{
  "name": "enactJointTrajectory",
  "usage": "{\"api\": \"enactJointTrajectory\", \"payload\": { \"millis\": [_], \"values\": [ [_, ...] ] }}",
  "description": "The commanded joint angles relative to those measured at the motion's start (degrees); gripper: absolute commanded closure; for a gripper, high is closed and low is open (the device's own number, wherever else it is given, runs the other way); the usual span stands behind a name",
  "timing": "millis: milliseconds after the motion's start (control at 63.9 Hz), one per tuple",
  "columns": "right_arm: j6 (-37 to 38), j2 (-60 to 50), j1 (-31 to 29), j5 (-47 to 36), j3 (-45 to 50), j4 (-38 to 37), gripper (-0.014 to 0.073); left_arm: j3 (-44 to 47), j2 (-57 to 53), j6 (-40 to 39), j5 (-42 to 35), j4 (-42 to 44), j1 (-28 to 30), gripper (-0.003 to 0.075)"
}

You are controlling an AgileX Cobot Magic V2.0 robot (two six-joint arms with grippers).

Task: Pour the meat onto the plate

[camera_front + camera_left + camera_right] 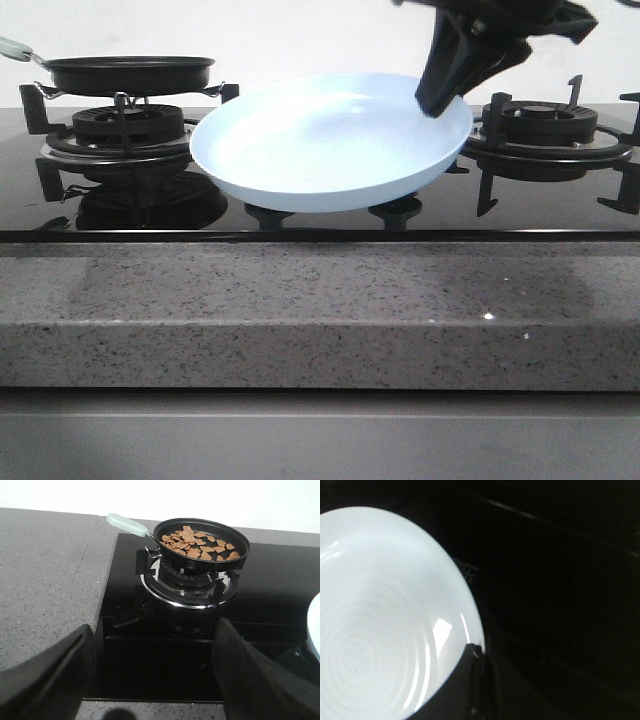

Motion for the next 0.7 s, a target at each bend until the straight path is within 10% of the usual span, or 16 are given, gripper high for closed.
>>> {"api": "enactJointTrajectory", "payload": {
  "millis": [0,688],
  "values": [
    [-0.6,-1.1,0.0,-3.2,-1.4,1.0,0.0662,-2.0,0.5,-0.2,-4.1,-0.7,0.3,0.0227],
    [-0.6,-1.0,0.0,-1.8,-1.4,1.0,0.0662,-4.4,5.3,-0.2,0.5,1.6,0.3,0.0148]
  ]
}}
